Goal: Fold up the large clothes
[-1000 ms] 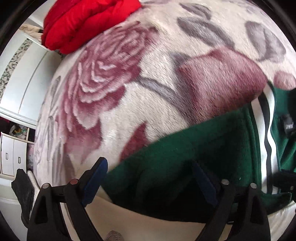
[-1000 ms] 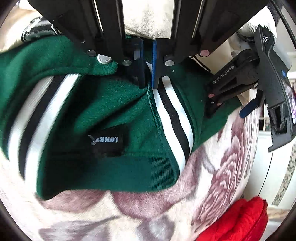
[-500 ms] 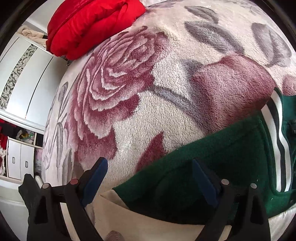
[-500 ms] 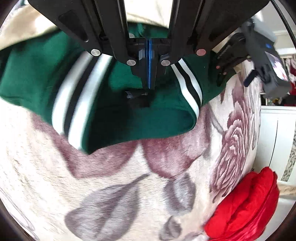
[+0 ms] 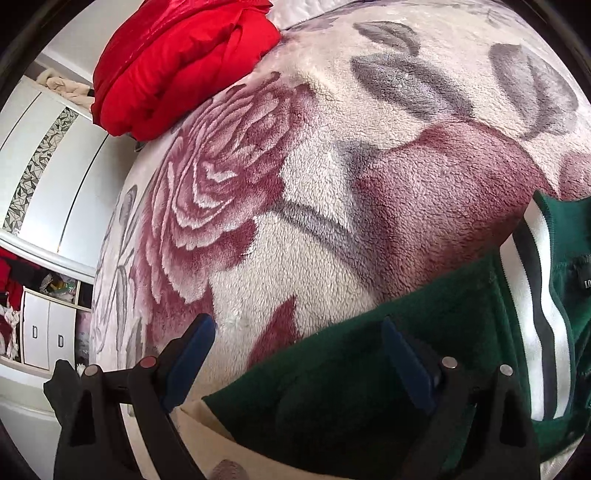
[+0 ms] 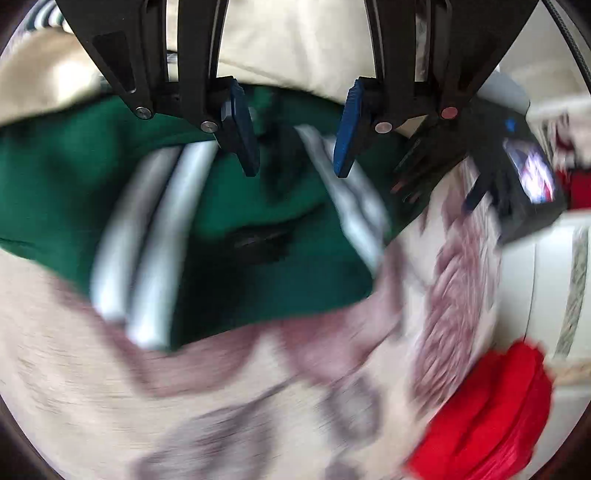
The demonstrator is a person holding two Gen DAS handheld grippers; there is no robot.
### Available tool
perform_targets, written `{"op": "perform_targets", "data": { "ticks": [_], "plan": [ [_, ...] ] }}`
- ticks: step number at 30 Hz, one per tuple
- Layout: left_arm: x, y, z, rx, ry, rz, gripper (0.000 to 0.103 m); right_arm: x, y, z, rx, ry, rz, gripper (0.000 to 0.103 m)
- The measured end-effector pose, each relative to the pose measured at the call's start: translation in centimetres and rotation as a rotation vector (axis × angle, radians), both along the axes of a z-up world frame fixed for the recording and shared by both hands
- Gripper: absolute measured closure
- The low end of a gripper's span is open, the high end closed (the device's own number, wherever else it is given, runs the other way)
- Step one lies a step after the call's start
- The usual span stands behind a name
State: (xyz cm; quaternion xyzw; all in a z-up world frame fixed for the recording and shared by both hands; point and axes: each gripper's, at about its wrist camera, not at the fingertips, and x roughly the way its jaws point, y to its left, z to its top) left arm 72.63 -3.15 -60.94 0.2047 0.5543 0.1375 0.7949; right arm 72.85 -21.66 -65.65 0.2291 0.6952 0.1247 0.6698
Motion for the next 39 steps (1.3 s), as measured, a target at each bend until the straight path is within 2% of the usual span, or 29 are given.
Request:
{"op": "perform_targets", "data": {
  "ticks": [2, 4, 5, 6, 7, 10, 13, 18, 23, 26, 29, 30, 32, 33, 34, 35, 36, 39],
  "plan": [
    [0.0, 0.2, -0.1, -0.001, -0.002, 0.005, 0.010, -0.1, 1.9, -1.5, -0.055, 0.036, 0.080, 0.059],
    [-0.2, 0.5, 0.0, -0.006, -0.006, 0.014, 0.011, -0.4, 3.0, -3.5, -0.023, 0.102, 0.104, 0.059],
    [-0.2, 0.6, 0.0, -0.006, -0.006, 0.017, 0.011, -0.6, 3.1, -3.7, -0.024, 0.090, 0.099, 0.060],
    [-0.3, 0.7, 0.0, -0.009, -0.004, 0.019, 0.011, -0.8, 3.3, -3.4, -0.022, 0.051, 0.096, 0.075],
    [-0.3, 0.8, 0.1, -0.011, -0.004, 0.023, 0.011, -1.0, 3.3, -3.0, -0.063, 0.019, 0.098, 0.095],
    [-0.4, 1.2, 0.8, -0.016, -0.022, 0.026, 0.011, -1.8, 2.1, -1.9, -0.077, -0.027, 0.014, 0.098],
    [-0.3, 1.5, 1.3, -0.022, -0.035, 0.036, 0.011, -1.9, 2.3, -1.4, -0.145, -0.071, 0.005, 0.099],
    [-0.2, 1.6, 2.3, -0.024, -0.048, 0.035, 0.011, -1.4, 2.4, -2.0, -0.169, -0.070, -0.070, 0.099],
    [0.0, 1.5, 3.3, -0.018, -0.070, 0.035, 0.011, -0.9, 3.3, -2.2, -0.213, -0.086, -0.058, 0.099],
    [0.1, 1.2, 3.2, 0.001, -0.060, 0.037, 0.011, 0.1, 4.6, -3.4, -0.230, -0.044, 0.001, 0.098],
    [-1.5, 1.0, 4.5, 0.000, -0.078, 0.017, 0.011, -0.4, 2.7, -1.6, -0.126, 0.041, 0.059, 0.094],
    [-2.0, 1.0, 5.0, -0.002, -0.084, 0.010, 0.011, -1.1, 2.1, -0.7, -0.107, 0.045, 0.073, 0.094],
    [-3.8, 1.0, 6.6, -0.032, -0.097, -0.008, 0.011, -4.9, -1.0, 3.0, -0.100, 0.010, 0.097, 0.088],
    [-4.7, 1.0, 7.3, -0.043, -0.101, -0.016, 0.011, -6.6, -2.4, 4.1, -0.108, -0.003, 0.092, 0.075],
    [-5.8, 1.1, 8.1, -0.062, -0.104, -0.020, 0.011, -9.3, -4.5, 5.5, -0.121, -0.012, 0.079, 0.053],
    [-7.3, 1.2, 9.3, -0.090, -0.107, -0.020, 0.011, -12.5, -7.1, 6.6, -0.137, -0.006, 0.049, 0.045],
    [-8.4, 1.2, 10.1, -0.104, -0.105, -0.021, 0.011, -14.6, -8.6, 6.9, -0.151, 0.002, 0.023, 0.040],
    [-12.3, 0.9, 12.0, -0.138, -0.094, -0.028, 0.011, -23.0, -15.0, 7.2, -0.242, 0.082, -0.097, 0.040]
  ]
}}
